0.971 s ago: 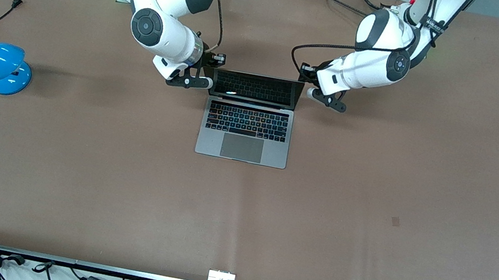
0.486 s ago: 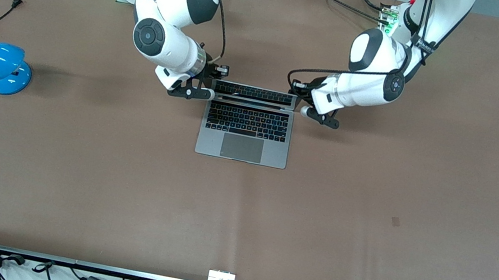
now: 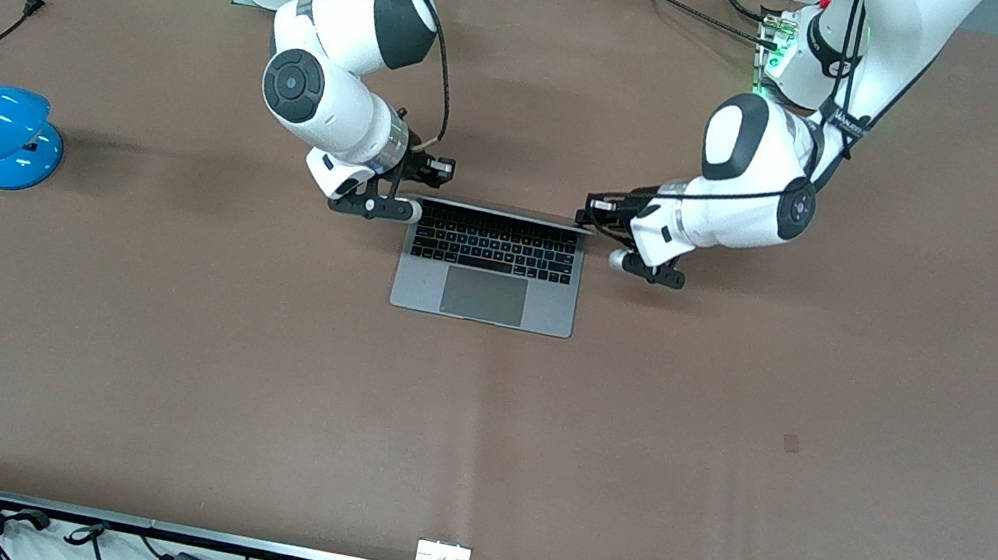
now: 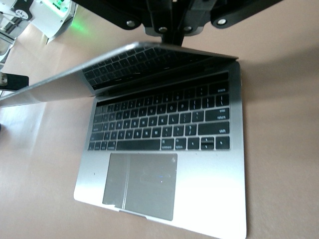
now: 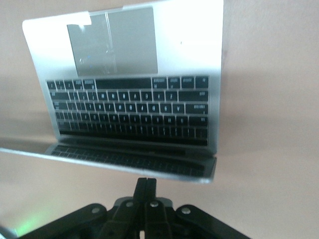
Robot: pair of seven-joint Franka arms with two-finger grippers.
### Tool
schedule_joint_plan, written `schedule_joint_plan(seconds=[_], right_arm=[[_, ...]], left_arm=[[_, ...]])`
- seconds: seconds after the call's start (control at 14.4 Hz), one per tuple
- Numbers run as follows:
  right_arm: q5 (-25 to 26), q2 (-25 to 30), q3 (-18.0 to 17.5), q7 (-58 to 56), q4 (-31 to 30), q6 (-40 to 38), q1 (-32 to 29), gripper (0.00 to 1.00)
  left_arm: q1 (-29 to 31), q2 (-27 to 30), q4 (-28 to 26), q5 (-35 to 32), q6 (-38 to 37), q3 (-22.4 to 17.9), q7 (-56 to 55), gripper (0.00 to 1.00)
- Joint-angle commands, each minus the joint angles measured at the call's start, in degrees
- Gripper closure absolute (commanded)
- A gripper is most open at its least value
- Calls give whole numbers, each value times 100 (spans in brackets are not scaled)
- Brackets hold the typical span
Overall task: Close laptop with both arms from behind
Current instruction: 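Push the screen's back with both grippers, tilting it toward the keyboard, then press the lid down with both grippers until it lies shut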
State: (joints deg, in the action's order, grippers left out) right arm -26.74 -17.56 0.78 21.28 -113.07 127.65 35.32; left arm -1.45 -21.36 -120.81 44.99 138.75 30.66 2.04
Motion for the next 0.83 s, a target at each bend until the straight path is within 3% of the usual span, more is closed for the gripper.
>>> schedule_joint_plan(seconds=[0.0, 0.76], right_arm=[[-15, -238, -25, 140, 215, 181, -43, 100], [178, -1187, 89, 140, 664, 787, -61, 100]], left_arm=[[-13, -429, 391, 89, 47, -60, 68, 100], [-83, -1475, 1112, -324, 152, -350, 104, 100]])
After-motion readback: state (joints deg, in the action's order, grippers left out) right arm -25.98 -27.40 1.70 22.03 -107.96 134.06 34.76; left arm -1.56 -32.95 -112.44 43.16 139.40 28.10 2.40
